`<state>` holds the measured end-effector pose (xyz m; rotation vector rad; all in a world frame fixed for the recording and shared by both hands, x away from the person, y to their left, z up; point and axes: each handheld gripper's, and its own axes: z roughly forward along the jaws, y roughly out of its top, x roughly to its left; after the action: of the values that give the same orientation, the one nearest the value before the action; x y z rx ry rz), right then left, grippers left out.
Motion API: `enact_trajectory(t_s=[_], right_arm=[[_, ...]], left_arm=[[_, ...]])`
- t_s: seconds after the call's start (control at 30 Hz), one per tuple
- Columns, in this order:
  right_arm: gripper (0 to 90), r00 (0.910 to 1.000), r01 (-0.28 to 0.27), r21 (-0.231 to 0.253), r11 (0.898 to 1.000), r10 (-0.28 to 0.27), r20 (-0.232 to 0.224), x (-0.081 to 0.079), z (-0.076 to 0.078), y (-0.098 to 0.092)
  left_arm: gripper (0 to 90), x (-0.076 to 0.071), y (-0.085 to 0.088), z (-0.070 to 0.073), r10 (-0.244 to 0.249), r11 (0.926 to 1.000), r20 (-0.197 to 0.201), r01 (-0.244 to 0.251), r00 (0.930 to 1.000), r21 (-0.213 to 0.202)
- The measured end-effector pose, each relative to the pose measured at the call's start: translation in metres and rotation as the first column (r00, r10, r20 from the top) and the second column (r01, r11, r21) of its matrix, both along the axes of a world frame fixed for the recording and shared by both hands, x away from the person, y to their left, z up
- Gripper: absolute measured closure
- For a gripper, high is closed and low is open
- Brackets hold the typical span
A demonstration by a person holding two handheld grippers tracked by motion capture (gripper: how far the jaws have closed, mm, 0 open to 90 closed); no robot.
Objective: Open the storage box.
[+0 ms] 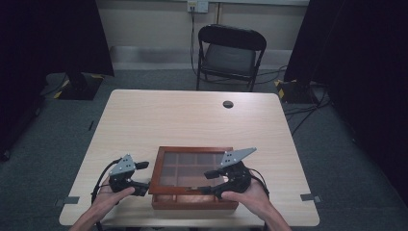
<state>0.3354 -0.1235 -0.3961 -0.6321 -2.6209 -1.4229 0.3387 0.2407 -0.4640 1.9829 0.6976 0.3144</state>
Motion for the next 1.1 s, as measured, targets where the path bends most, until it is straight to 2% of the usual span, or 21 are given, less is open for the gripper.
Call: enact_trajectory(t_s=[0.03,0.3,0.33,0.5,0.57,0.6,0.77,0.87,1.1], right_arm=[[38.1,1.0,0.006,0.005,1.0,-0.006,0.001,-0.001,0.0,-0.004],[34.6,0.9986,0.041,0.045,0.998,-0.042,0.032,-0.004,0.0,-0.026],[34.5,0.9983,0.045,0.051,0.998,-0.047,0.035,-0.005,0.0,-0.028],[32.4,0.9963,0.077,0.075,0.994,-0.08,0.031,-0.004,-0.004,-0.039],[32.2,0.9956,0.087,0.08,0.993,-0.089,0.027,-0.003,-0.005,-0.041],[31.7,0.9952,0.092,0.077,0.993,-0.094,0.027,-0.004,-0.005,-0.041],[27.2,0.9941,0.101,0.093,0.99,-0.105,0.029,-0.002,-0.004,-0.043],[24.4,0.9928,0.113,0.091,0.989,-0.116,0.028,-0.001,-0.002,-0.043],[21.6,0.9893,0.129,0.086,0.988,-0.134,0.057,-0.001,0.0,-0.047]], left_arm=[[19.0,0.0,0.0,0.001,0.002,0.9999,0.0,-0.002,1.0,-0.011],[19.3,0.0,0.0,0.003,0.013,0.9998,0.01,-0.012,0.9999,-0.012],[19.3,-0.001,0.0,0.003,0.017,0.9996,0.007,-0.016,0.9998,-0.023],[19.3,0.0,-0.001,0.004,0.012,0.9998,0.014,-0.012,0.9998,-0.017],[19.7,-0.001,-0.001,0.006,0.019,0.9995,0.019,-0.018,0.9997,-0.026],[19.7,-0.001,-0.001,0.006,0.02,0.9987,0.016,-0.019,0.9997,-0.047],[17.8,0.0,-0.005,0.01,0.009,0.9983,0.025,-0.008,0.9996,-0.058],[17.3,0.0,-0.009,0.013,0.002,0.9989,0.045,0.0,0.999,-0.047],[17.3,0.001,-0.01,0.019,0.011,0.997,0.057,-0.007,0.9983,-0.077]])
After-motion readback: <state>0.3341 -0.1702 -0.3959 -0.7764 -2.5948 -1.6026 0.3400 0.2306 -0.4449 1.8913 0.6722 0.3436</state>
